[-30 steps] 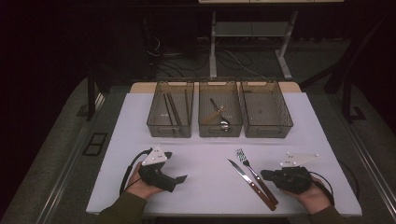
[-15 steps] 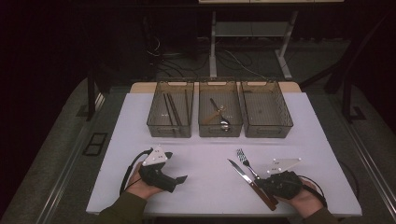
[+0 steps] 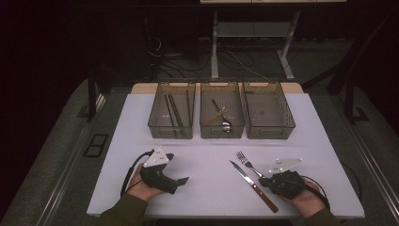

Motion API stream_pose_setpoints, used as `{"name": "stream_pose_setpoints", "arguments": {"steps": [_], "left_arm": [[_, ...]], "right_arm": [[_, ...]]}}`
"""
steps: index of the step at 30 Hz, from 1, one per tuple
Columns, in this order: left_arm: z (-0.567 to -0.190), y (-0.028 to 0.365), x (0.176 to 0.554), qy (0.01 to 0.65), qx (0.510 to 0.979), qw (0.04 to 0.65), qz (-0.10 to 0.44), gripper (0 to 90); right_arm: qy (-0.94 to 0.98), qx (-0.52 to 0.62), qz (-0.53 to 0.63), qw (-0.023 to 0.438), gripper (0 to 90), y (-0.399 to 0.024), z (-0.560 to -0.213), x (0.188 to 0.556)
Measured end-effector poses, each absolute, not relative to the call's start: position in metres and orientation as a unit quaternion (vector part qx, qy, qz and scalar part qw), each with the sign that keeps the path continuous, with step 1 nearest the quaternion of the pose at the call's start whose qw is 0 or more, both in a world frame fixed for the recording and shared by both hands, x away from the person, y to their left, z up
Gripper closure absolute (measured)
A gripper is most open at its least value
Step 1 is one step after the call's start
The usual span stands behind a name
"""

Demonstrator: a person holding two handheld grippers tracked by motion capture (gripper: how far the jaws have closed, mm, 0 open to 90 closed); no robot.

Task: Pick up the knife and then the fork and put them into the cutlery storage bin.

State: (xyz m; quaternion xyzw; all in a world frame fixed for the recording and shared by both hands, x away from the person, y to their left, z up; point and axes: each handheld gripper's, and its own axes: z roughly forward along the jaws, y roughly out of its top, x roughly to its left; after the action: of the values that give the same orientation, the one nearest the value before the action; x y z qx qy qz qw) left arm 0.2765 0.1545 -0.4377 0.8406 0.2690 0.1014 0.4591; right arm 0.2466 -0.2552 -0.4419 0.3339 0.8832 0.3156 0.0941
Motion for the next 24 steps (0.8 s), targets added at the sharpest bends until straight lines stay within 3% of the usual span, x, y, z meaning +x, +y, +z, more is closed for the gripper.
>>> {"name": "stream_pose_setpoints", "arguments": {"steps": [14, 20, 24], "left_arm": [[-0.437, 0.155, 0.277, 0.269, 0.84, 0.46, 0.102, 0.0], [-0.438, 0.155, 0.277, 0.268, 0.84, 0.46, 0.101, 0.0], [-0.438, 0.155, 0.277, 0.271, 0.839, 0.461, 0.101, 0.0]], "right_arm": [[0.874, 0.356, 0.306, 0.127, 90.0, -0.274, -0.443, 0.262], [0.872, 0.358, 0.312, 0.122, 90.0, -0.278, -0.443, 0.266], [0.869, 0.342, 0.346, 0.085, 79.5, -0.284, -0.432, 0.268]]}}
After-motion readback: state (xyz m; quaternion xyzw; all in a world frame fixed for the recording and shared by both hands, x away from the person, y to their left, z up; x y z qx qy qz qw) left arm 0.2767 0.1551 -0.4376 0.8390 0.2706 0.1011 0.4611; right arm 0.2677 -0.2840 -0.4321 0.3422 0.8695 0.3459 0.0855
